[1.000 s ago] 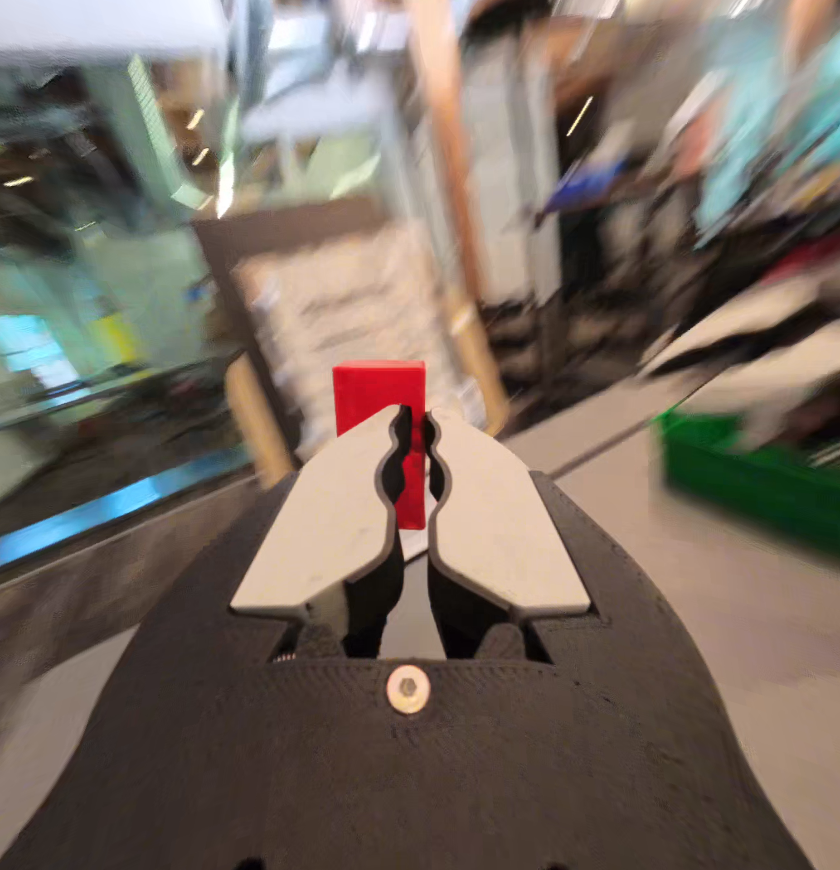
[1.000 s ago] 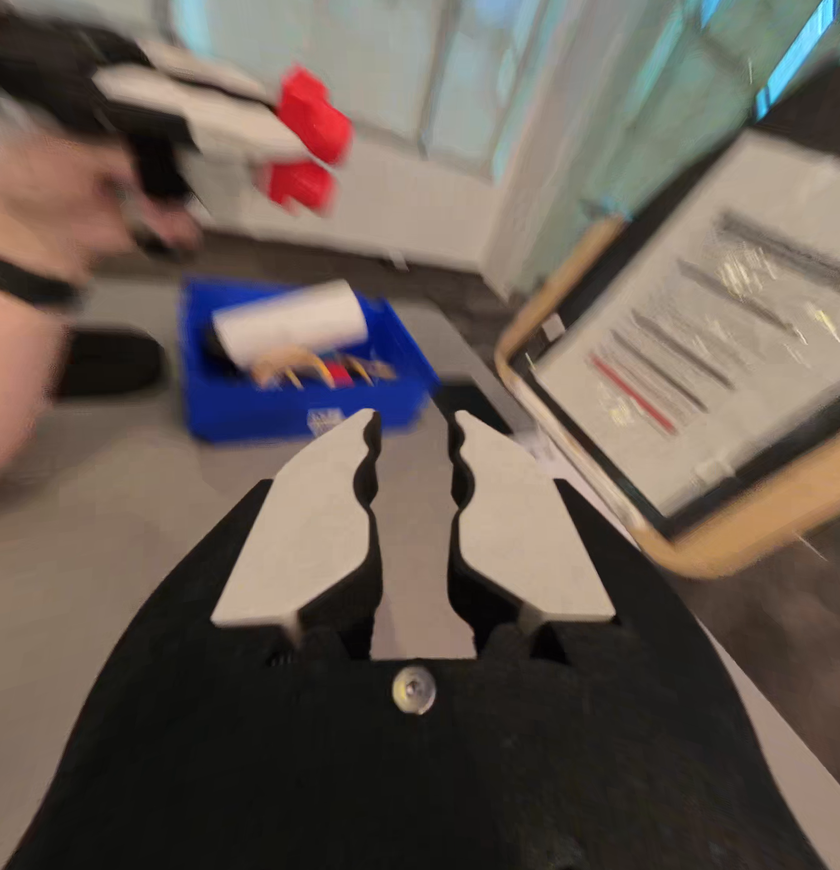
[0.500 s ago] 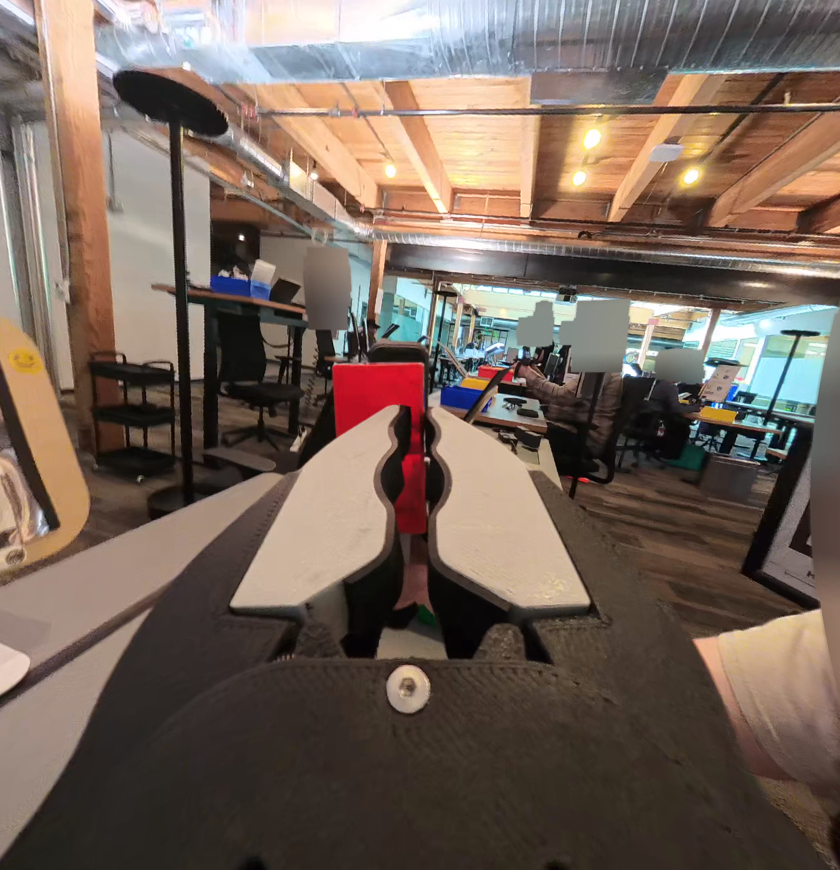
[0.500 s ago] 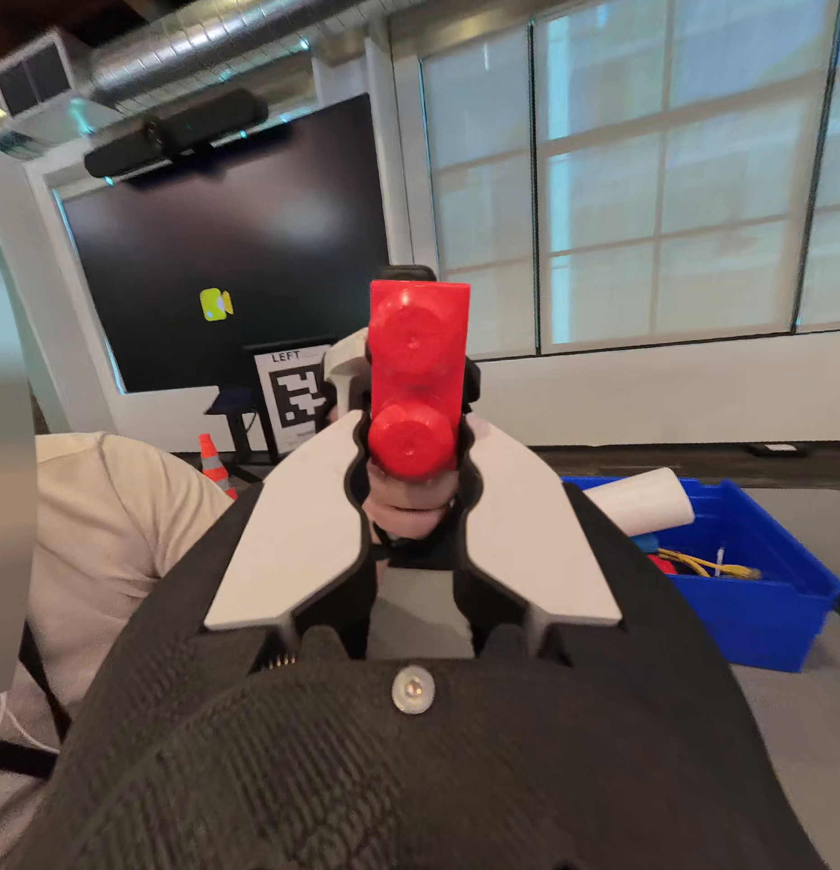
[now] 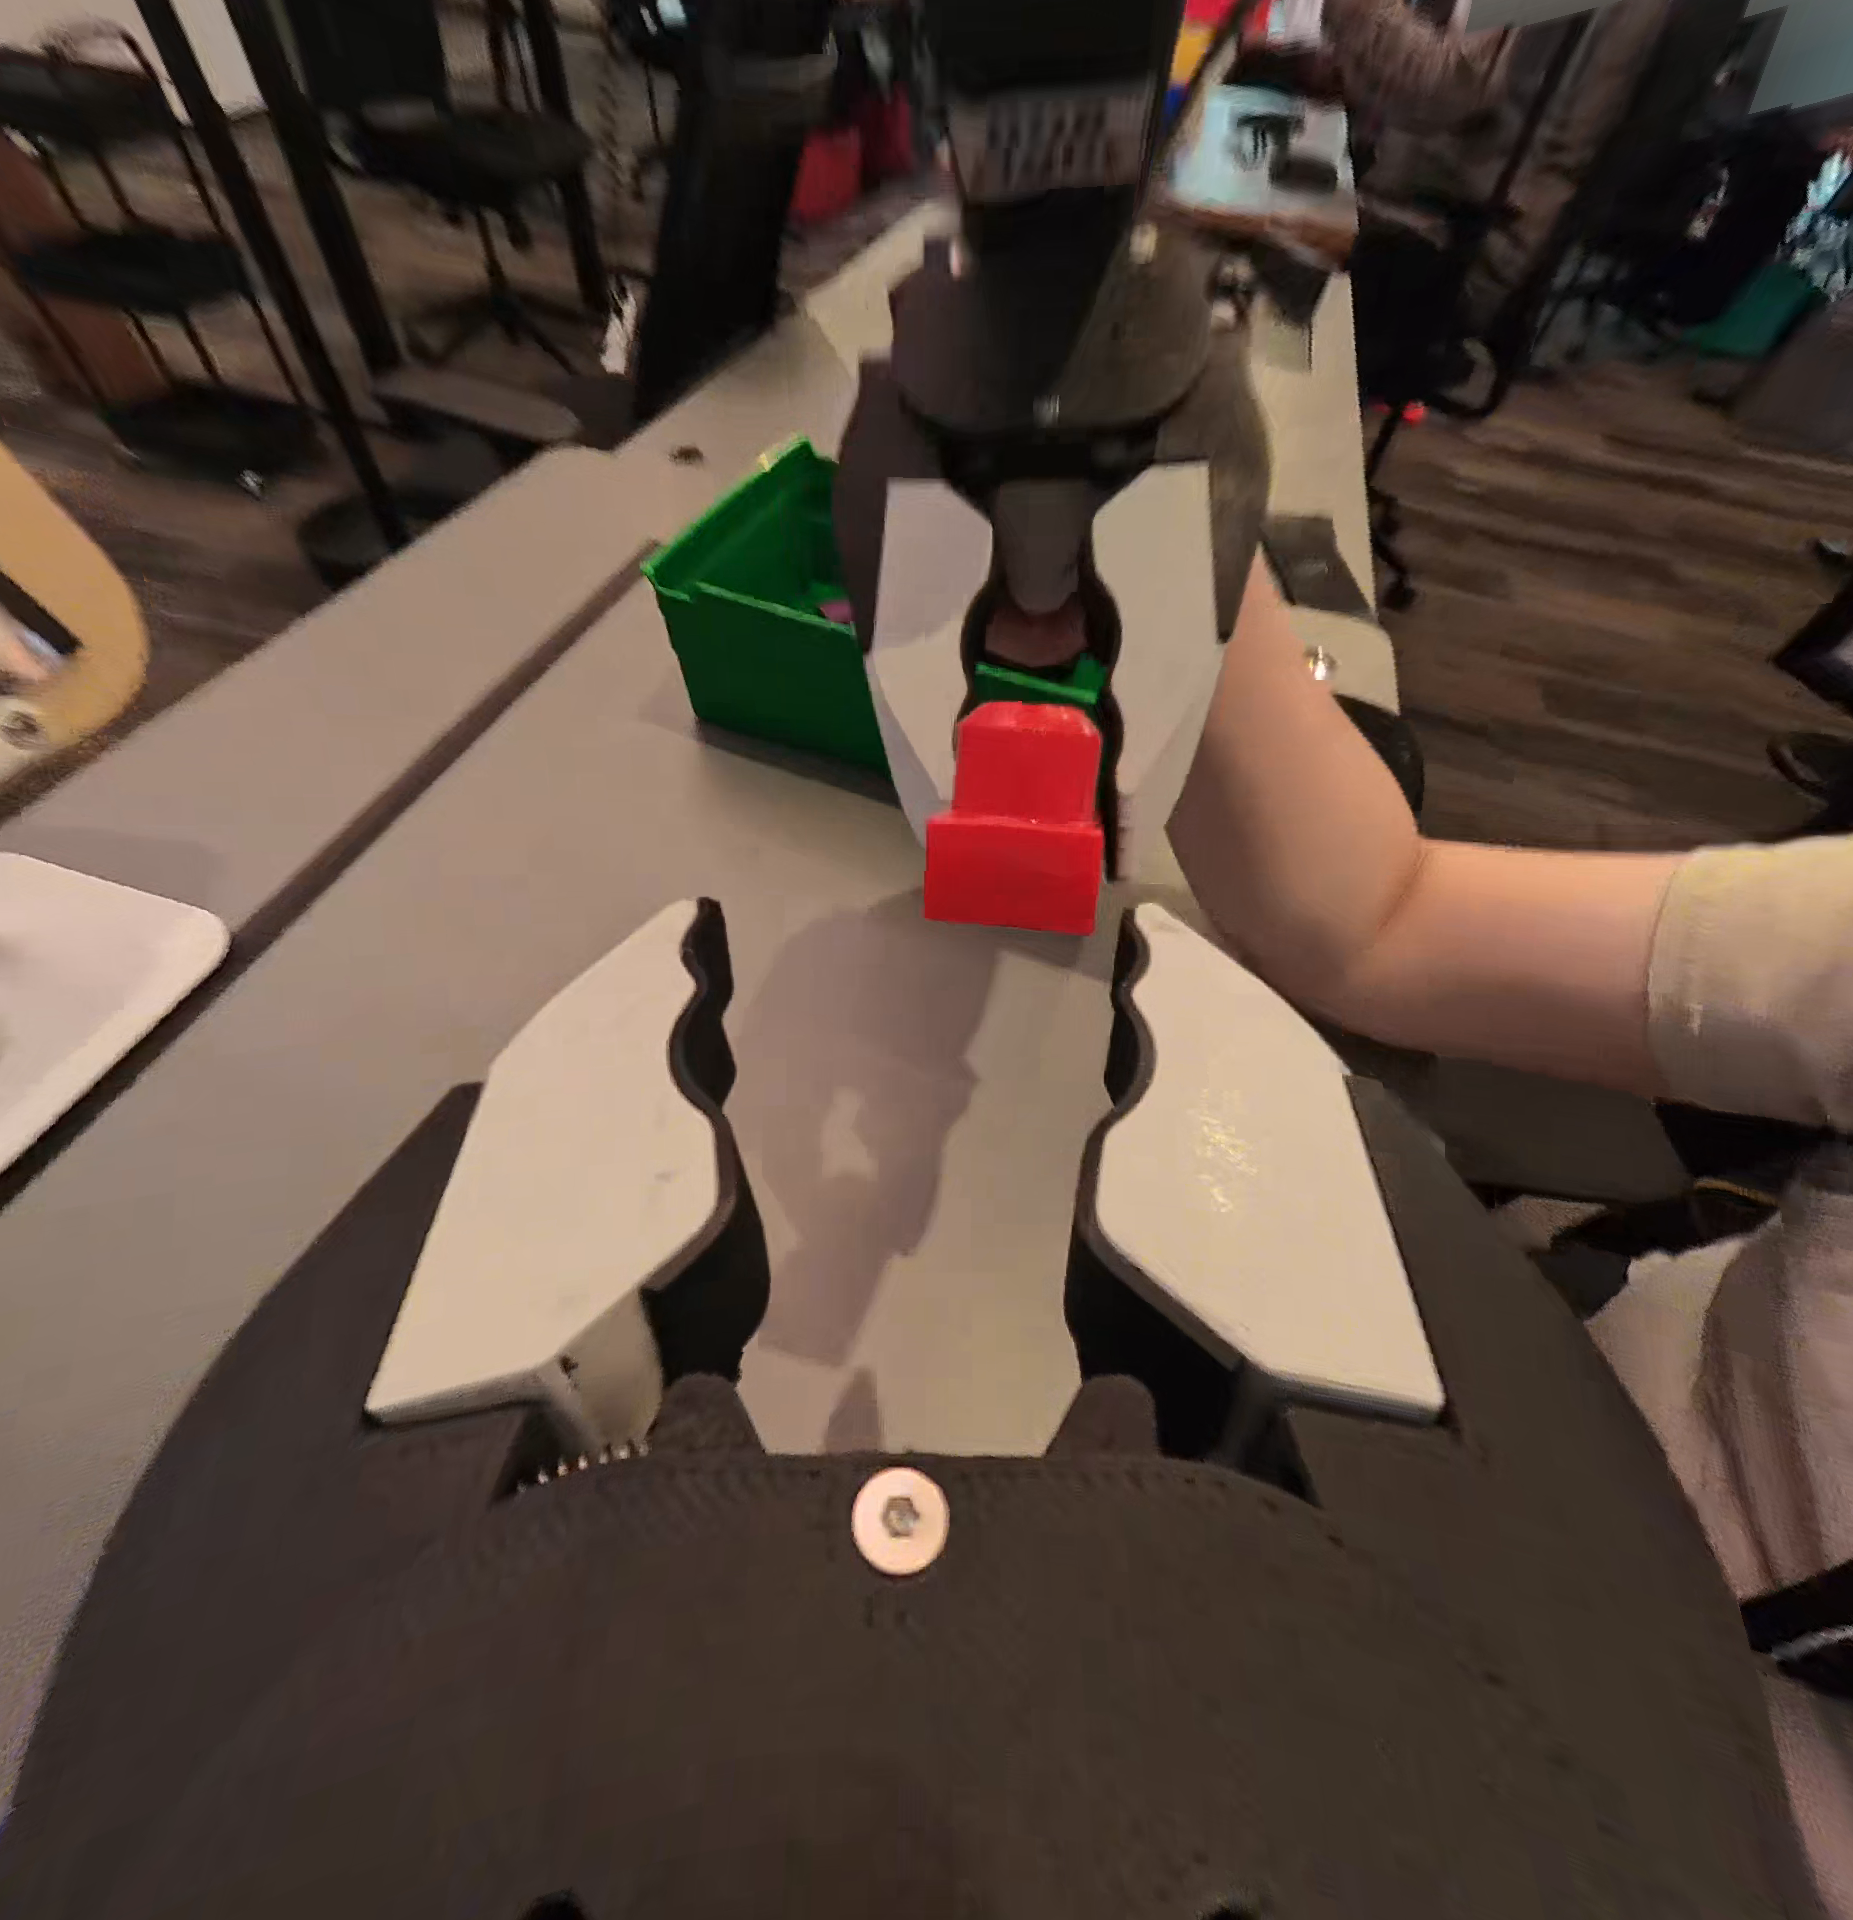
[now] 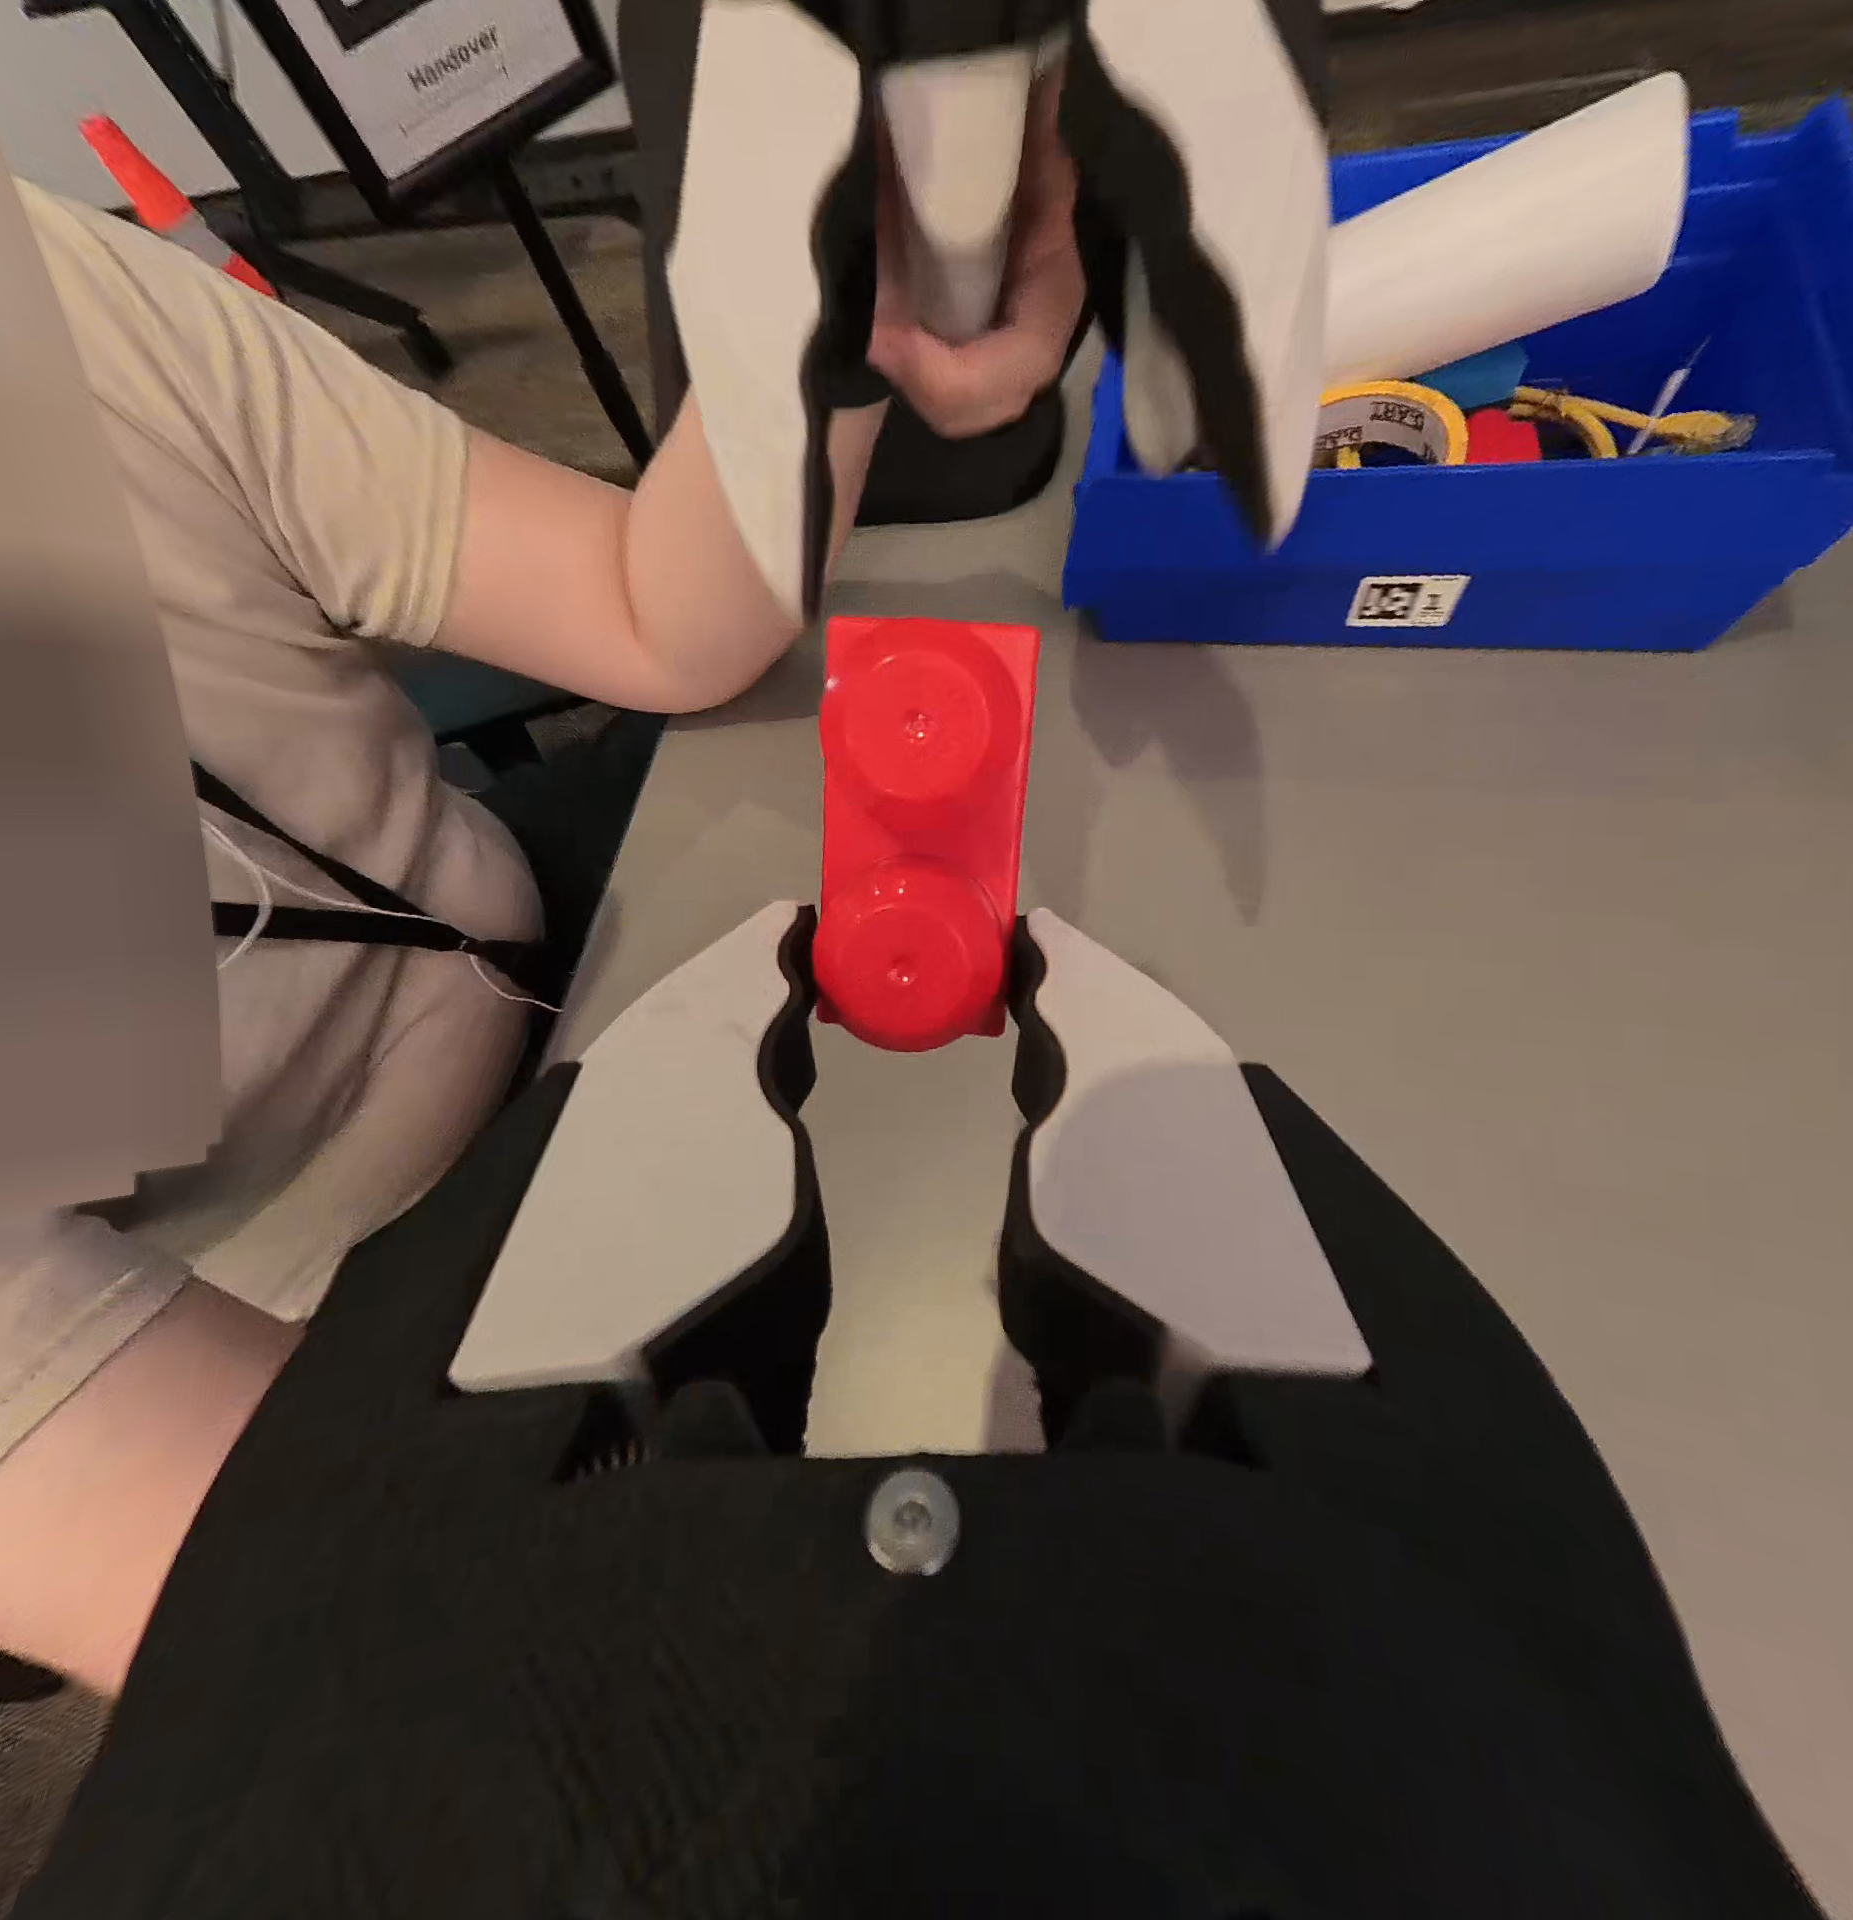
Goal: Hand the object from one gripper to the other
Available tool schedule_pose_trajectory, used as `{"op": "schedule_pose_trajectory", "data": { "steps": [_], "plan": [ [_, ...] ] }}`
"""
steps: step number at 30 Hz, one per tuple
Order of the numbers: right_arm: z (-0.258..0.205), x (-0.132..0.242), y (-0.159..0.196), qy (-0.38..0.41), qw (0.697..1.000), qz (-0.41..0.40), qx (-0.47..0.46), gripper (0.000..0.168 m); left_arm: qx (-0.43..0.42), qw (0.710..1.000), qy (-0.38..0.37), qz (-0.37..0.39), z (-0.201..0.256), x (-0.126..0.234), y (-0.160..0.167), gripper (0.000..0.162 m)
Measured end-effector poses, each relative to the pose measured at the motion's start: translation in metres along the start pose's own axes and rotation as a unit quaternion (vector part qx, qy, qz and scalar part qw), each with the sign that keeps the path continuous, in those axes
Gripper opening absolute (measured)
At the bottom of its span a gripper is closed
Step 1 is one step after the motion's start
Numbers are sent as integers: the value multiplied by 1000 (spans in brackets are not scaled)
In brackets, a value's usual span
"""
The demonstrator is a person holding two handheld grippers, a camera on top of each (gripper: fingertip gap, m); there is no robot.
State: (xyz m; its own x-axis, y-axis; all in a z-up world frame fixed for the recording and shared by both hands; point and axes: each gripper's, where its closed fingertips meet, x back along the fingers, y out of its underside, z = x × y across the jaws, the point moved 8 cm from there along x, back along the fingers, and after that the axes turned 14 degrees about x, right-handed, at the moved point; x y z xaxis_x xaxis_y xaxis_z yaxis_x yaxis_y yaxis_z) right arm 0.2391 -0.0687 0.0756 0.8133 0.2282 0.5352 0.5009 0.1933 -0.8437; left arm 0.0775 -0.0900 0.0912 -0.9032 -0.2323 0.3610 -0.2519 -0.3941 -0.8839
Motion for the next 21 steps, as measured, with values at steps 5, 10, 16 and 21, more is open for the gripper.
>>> {"op": "schedule_pose_trajectory", "data": {
  "steps": [5, 10, 16, 21],
  "plan": [
    [4, -7, 11, 18, 998, -56, -19, 36, -9, 998, 15, -67, -3, -38, 11, 57],
    [13, -8, 17, 47, 996, -73, 1, 36, -24, 996, -1, -89, -7, -50, 8, 37],
    [24, 27, -19, 266, 948, 102, 144, 72, 44, 991, -5, 129, -17, 0, -31, 37],
    [4, 30, -43, 499, 769, 120, 382, 77, 109, 967, 30, 227, -14, 37, -42, 36]
  ]
}}
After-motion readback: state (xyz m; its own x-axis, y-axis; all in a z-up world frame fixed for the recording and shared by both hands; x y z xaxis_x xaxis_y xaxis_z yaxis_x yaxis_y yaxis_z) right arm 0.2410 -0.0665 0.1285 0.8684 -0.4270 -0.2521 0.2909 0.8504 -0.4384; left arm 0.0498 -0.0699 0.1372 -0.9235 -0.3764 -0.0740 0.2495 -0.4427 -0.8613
